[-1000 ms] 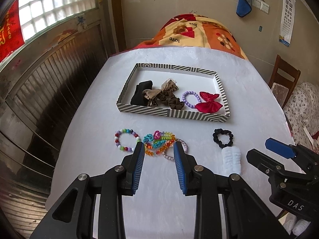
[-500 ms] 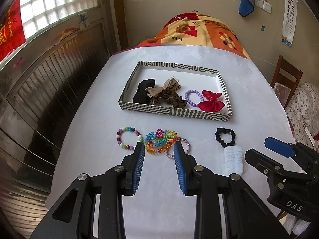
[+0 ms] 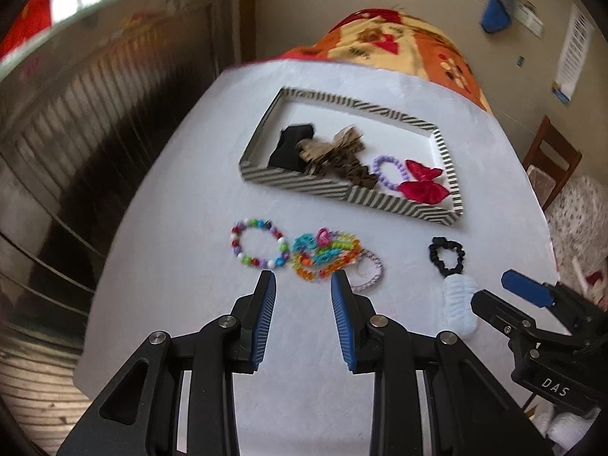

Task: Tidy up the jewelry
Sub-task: 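Grasp the multicolour bead bracelet with the left tool while the right tool grasps the plastic link bracelets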

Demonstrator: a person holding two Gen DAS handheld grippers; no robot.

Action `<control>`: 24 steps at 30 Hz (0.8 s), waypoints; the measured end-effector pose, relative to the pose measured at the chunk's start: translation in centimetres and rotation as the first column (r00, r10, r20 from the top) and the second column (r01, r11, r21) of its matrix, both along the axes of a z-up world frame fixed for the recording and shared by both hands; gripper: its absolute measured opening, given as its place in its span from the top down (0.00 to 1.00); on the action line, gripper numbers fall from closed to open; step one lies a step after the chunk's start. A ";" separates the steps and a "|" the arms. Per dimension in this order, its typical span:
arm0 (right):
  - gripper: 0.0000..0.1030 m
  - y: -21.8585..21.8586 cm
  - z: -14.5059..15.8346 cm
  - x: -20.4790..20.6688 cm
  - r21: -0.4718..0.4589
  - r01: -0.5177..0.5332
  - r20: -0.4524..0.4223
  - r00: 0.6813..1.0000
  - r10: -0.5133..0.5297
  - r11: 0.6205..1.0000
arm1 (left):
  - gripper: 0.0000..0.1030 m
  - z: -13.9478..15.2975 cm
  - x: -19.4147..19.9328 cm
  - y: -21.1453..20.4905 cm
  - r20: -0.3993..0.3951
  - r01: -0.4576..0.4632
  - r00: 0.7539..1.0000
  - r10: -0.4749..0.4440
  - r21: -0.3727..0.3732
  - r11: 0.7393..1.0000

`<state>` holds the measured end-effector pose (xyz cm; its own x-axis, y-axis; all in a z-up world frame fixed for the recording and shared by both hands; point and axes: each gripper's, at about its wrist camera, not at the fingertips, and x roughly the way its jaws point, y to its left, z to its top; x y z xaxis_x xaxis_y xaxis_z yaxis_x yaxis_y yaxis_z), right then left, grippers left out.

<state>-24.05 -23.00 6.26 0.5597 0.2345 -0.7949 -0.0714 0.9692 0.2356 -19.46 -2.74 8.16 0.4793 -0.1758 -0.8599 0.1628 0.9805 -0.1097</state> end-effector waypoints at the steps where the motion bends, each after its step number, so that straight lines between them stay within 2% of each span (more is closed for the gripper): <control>1: 0.36 0.2 -0.5 0.3 0.000 -0.008 -0.010 1.000 0.008 1.000 | 0.81 -0.3 0.2 0.5 -0.015 -0.009 1.000 0.009 -0.010 1.000; 6: 0.36 1.4 -3.0 2.0 0.006 -0.048 -0.048 0.998 0.048 0.999 | 0.81 -2.4 1.4 3.6 -0.070 -0.059 0.996 0.058 -0.020 0.998; 11: 0.37 2.7 -5.0 4.7 0.016 -0.088 -0.069 0.994 0.089 0.996 | 0.81 -4.6 3.1 5.9 -0.147 -0.095 0.985 0.084 -0.069 0.993; 13: 0.42 3.5 -5.6 6.1 0.026 -0.111 -0.072 0.991 0.112 0.993 | 0.81 -5.3 3.9 6.3 -0.162 -0.106 0.982 0.093 -0.070 0.992; 19: 0.43 4.9 -7.6 10.3 0.052 -0.149 -0.100 0.983 0.154 0.987 | 0.81 -7.3 7.2 6.2 -0.197 -0.090 0.978 0.075 -0.070 0.993; 24: 0.43 5.2 -9.1 12.6 0.060 -0.163 -0.131 0.977 0.170 0.985 | 0.81 -9.3 10.1 5.5 -0.224 -0.080 0.972 0.074 -0.019 0.997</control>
